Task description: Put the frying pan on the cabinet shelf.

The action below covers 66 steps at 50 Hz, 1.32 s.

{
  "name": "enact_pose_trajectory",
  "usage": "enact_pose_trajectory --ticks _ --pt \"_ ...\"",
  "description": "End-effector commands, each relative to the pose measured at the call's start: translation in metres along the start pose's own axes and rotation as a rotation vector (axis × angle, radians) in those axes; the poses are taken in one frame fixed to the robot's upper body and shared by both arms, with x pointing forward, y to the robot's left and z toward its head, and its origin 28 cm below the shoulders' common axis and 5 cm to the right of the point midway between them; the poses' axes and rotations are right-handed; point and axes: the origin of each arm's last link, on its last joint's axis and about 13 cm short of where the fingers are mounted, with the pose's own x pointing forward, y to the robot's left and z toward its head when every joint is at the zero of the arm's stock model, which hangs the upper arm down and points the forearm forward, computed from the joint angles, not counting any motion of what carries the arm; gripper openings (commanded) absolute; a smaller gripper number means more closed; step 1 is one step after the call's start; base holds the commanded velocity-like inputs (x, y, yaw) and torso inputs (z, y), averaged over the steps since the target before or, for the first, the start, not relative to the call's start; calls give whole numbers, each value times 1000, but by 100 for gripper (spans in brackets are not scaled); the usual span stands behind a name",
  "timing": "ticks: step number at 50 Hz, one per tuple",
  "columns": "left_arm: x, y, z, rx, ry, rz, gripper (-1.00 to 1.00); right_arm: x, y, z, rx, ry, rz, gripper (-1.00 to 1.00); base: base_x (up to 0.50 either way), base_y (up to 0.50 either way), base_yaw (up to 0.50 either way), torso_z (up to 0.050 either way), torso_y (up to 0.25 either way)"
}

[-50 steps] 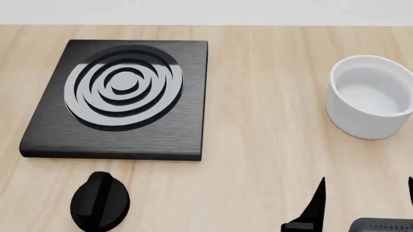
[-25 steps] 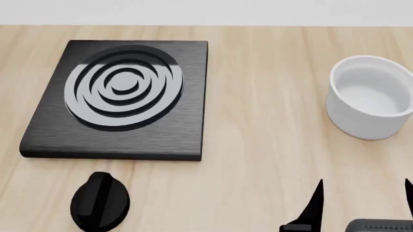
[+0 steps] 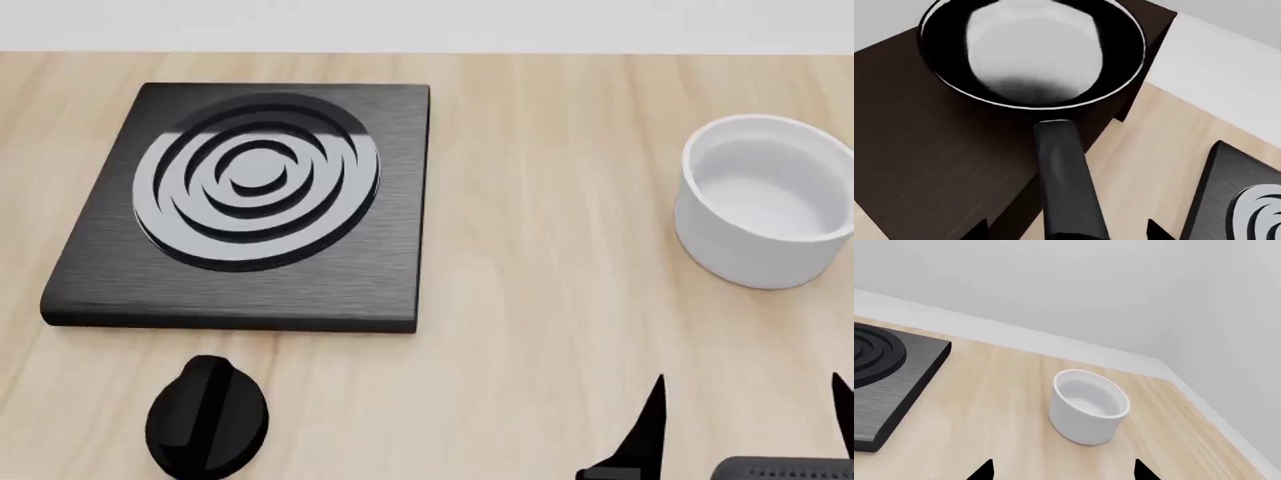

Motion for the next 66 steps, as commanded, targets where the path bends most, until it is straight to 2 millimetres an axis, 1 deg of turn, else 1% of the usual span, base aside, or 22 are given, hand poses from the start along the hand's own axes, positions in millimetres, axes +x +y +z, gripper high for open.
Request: enact_pose_trajectory --ticks 1,7,12,13,23,27,32,40,45,49,57,62,66 --pt "-15 -7 8 40 -61 -43 100 4 0 0 18 -20 -8 100 0 0 0 0 0" --pt "-20 -6 7 61 -81 -51 100 3 0 1 20 -19 -9 100 0 0 0 0 0" --pt "-29 -5 5 75 -107 -71 100 3 0 2 19 -20 -9 100 0 0 0 0 0" --pt "-30 -4 4 107 -125 -59 100 3 0 2 20 -20 -9 100 0 0 0 0 0" --pt "-47 4 -13 152 -167 -73 100 2 0 3 19 -19 -8 100 0 0 0 0 0" --pt "-56 7 -18 134 -178 -97 100 3 0 1 18 -19 -8 100 0 0 0 0 0" --pt "-66 7 -23 158 -195 -123 100 4 1 0 17 -18 -5 100 0 0 0 0 0" --pt "-73 6 -35 185 -207 -180 100 3 0 1 18 -18 -8 100 0 0 0 0 0" --pt "-80 5 -42 201 -220 -223 100 5 0 -2 17 -17 -6 100 0 0 0 0 0" --pt "-82 6 -48 208 -218 -242 100 5 0 -2 17 -18 -8 100 0 0 0 0 0" --pt "-83 9 -66 223 -223 -284 100 5 -1 -6 17 -18 -10 100 0 0 0 0 0" --pt "-85 11 -77 228 -217 -323 100 4 0 -5 16 -17 -10 100 0 0 0 0 0" --pt "-89 10 -82 240 -220 -345 100 4 0 -3 15 -17 -9 100 0 0 0 0 0"
